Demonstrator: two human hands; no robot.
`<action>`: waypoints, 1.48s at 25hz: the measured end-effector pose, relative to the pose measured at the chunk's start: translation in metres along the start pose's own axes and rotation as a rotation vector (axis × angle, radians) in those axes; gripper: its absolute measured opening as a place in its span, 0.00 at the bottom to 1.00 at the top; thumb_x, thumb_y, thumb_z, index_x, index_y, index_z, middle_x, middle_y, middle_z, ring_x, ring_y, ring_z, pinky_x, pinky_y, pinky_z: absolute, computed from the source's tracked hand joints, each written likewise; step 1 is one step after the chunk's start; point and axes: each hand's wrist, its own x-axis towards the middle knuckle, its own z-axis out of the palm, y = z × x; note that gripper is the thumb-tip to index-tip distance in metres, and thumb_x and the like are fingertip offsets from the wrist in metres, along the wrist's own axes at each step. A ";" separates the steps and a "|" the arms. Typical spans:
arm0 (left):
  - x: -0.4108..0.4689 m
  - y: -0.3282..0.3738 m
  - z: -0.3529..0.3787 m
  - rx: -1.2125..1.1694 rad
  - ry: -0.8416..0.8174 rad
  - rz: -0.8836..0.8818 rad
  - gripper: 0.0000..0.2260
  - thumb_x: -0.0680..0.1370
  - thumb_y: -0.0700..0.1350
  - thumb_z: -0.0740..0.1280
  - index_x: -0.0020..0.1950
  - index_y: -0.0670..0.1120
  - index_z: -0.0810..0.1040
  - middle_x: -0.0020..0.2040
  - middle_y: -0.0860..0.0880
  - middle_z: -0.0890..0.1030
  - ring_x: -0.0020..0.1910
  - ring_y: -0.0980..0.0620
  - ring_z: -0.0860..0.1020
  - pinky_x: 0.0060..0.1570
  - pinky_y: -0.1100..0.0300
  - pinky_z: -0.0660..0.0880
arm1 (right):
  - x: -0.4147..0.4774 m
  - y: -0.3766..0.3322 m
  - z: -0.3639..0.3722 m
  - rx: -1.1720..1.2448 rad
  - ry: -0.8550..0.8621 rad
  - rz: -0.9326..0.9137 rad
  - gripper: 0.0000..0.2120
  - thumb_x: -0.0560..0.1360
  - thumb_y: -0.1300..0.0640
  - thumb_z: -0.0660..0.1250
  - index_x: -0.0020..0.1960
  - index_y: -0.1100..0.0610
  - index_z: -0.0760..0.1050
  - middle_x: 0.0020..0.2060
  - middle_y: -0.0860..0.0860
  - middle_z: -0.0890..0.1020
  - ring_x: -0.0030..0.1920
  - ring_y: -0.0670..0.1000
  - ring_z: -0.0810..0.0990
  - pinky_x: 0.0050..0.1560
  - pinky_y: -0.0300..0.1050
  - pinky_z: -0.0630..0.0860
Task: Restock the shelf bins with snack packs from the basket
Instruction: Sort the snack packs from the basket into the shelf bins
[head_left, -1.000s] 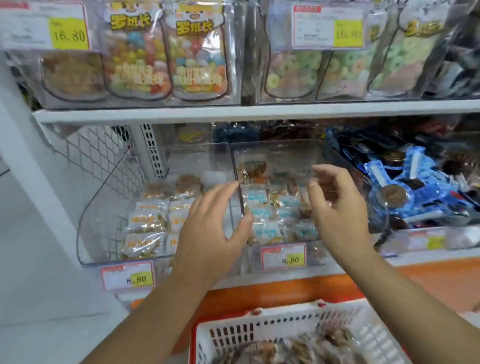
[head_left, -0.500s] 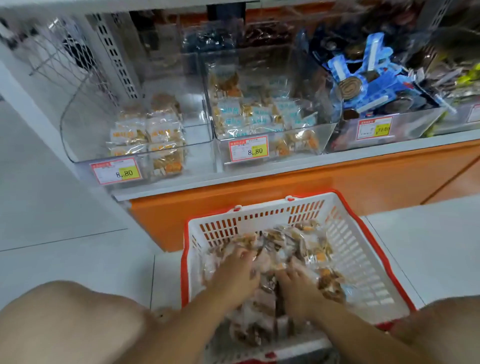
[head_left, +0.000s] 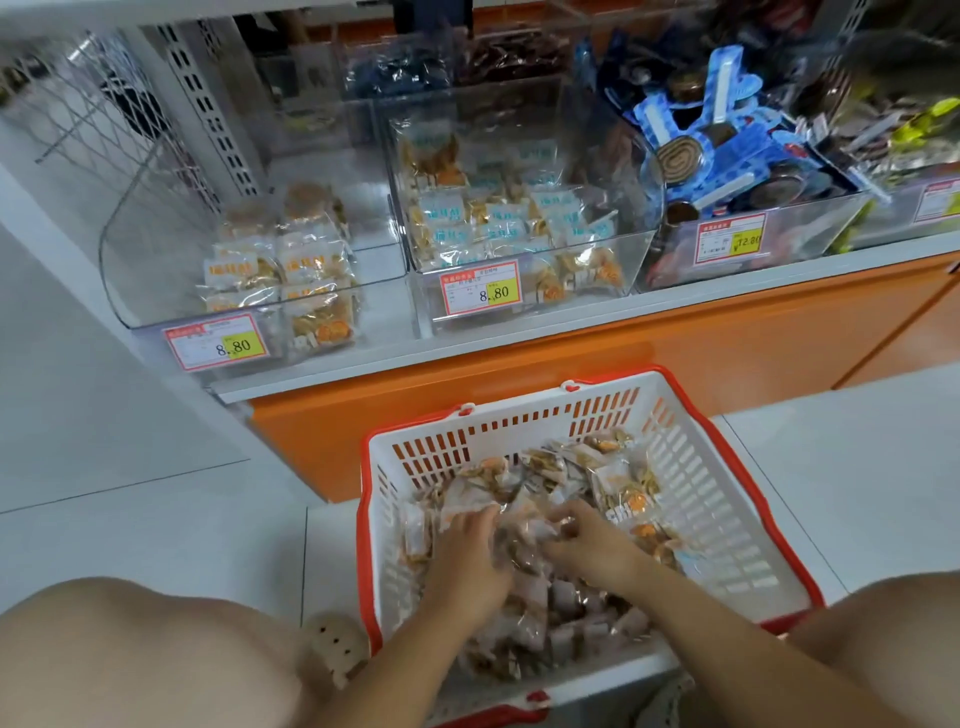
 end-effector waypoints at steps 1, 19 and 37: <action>0.003 0.004 -0.006 -0.121 -0.010 -0.023 0.30 0.77 0.43 0.69 0.75 0.56 0.61 0.67 0.58 0.67 0.69 0.54 0.67 0.59 0.64 0.69 | 0.002 -0.008 -0.003 0.236 -0.061 -0.003 0.25 0.70 0.48 0.71 0.63 0.55 0.71 0.51 0.55 0.81 0.45 0.54 0.83 0.45 0.47 0.81; 0.010 0.013 -0.029 -1.093 -0.188 -0.186 0.12 0.75 0.36 0.70 0.57 0.46 0.78 0.47 0.43 0.86 0.42 0.46 0.84 0.42 0.54 0.82 | -0.021 -0.043 -0.035 0.639 0.126 -0.169 0.19 0.68 0.48 0.72 0.46 0.64 0.83 0.39 0.63 0.84 0.32 0.54 0.82 0.36 0.45 0.80; 0.025 0.110 -0.205 -0.287 0.628 0.388 0.17 0.78 0.55 0.66 0.66 0.63 0.69 0.57 0.67 0.75 0.54 0.68 0.75 0.49 0.70 0.75 | -0.043 -0.231 -0.111 0.461 0.544 -0.706 0.04 0.75 0.58 0.71 0.47 0.53 0.76 0.39 0.51 0.83 0.42 0.46 0.82 0.41 0.32 0.74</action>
